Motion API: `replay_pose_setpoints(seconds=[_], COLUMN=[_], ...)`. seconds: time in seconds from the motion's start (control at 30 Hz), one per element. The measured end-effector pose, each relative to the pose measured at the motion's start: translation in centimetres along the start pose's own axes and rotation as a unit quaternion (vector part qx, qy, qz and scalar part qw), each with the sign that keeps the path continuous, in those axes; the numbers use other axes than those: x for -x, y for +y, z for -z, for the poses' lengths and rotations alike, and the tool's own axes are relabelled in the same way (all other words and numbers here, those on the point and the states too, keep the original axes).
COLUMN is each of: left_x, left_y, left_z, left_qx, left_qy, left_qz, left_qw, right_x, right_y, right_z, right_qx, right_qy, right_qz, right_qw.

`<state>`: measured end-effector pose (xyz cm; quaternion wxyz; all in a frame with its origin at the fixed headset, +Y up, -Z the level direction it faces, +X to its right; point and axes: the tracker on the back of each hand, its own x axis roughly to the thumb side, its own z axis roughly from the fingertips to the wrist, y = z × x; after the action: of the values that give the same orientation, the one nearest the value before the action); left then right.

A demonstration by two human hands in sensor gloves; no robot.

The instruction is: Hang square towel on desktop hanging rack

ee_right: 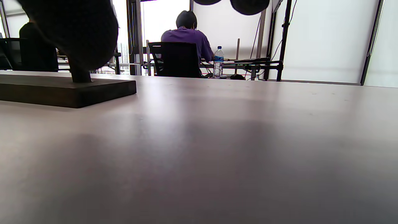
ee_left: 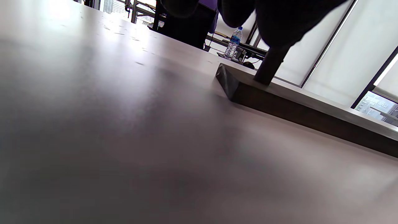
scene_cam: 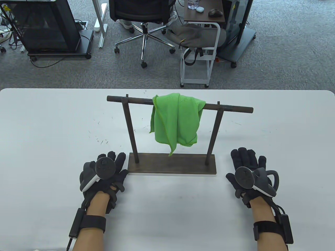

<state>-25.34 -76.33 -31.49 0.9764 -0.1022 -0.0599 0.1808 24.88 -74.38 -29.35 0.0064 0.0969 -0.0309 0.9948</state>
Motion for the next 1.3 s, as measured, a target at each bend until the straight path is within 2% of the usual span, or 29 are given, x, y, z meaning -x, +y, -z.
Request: replay_pose_setpoints(seconds=[0.53, 1.13, 1.3], left_x=[-0.21, -0.21, -0.24], left_y=[0.46, 0.37, 0.32], left_z=[-0.24, -0.62, -0.36], left_qx=[-0.021, -0.016, -0.008], left_qy=[-0.013, -0.013, -0.01], left_qz=[-0.011, -0.036, -0.019], left_qw=[1.0, 0.999, 1.0], right_x=[-0.32, -0.12, 0.01], right_y=[0.46, 0.82, 0.83], right_z=[0.34, 0.23, 0.25], right_qx=[-0.018, -0.028, -0.029], right_qy=[0.001, 0.005, 0.009], right_qz=[-0.004, -0.007, -0.006], right_qw=[1.0, 1.0, 1.0])
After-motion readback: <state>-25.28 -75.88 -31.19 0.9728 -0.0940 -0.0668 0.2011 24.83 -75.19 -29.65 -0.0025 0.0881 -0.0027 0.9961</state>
